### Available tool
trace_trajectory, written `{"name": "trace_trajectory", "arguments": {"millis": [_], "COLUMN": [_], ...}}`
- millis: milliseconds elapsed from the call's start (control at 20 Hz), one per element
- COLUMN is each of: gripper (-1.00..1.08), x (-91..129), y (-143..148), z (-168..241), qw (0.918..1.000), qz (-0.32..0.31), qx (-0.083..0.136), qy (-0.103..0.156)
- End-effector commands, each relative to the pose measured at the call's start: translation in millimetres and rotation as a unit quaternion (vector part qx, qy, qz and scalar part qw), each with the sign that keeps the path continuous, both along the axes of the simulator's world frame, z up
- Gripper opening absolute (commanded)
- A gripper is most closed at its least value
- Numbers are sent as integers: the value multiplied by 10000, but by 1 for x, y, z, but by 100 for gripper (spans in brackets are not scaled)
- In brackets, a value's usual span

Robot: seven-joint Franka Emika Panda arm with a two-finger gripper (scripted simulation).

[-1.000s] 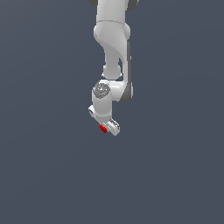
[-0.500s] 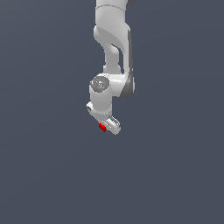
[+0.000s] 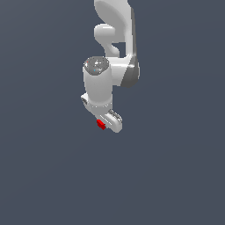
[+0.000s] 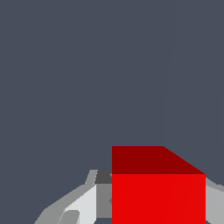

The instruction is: Pick up the red cube and move it to a goal position.

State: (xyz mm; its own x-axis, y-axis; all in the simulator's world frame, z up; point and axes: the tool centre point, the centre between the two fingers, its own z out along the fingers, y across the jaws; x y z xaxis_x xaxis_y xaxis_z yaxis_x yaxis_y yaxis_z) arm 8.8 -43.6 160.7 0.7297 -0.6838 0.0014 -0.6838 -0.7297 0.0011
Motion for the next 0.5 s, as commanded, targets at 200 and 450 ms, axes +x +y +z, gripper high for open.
{"name": "trace_trajectory", "arguments": {"millis": [200, 450], "gripper": [-100, -100], "x": [25, 41], "y": [0, 0], "z": [61, 95], "qw": [10000, 10000], "qz": [-1, 1], "qx": [-2, 1], "qy": [1, 2]}}
